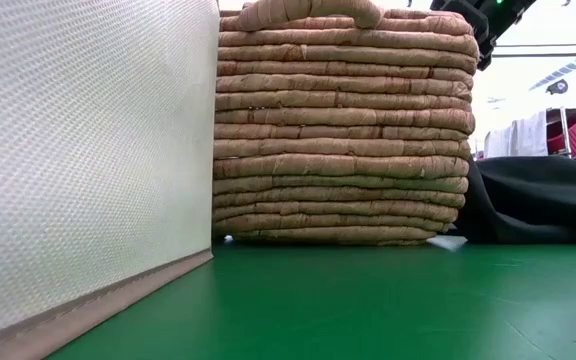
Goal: Sort clothes
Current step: Put the white shirt into the brown laundry bin
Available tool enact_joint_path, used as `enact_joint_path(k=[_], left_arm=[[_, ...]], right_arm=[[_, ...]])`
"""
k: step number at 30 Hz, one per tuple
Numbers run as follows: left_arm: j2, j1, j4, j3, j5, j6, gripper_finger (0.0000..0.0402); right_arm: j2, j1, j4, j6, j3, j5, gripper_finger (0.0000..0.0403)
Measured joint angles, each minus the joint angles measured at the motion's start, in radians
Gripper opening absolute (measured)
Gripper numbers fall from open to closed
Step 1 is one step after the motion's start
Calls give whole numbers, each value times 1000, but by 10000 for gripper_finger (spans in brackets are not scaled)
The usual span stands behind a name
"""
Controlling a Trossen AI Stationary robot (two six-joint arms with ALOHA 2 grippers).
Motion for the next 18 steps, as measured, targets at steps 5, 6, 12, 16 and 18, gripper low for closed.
enact_joint_path(k=[5, 6, 12, 16, 18], left_arm=[[-47, 0, -30, 50, -2, -8, 0], [-55, 0, -46, 62, -13, -13, 0], [-98, -5, -86, 131, -78, -32, 0], [-122, -11, -87, 178, -78, -32, 0], [-136, -13, -86, 207, -93, -27, 0]], right_arm=[[0, 0, 0, 0, 0, 0, 142], [0, 0, 0, 0, 0, 0, 141], [0, 0, 0, 0, 0, 0, 149], [0, 0, 1, -1, 0, 0, 155], [0, 0, 1, -3, 0, 0, 157]])
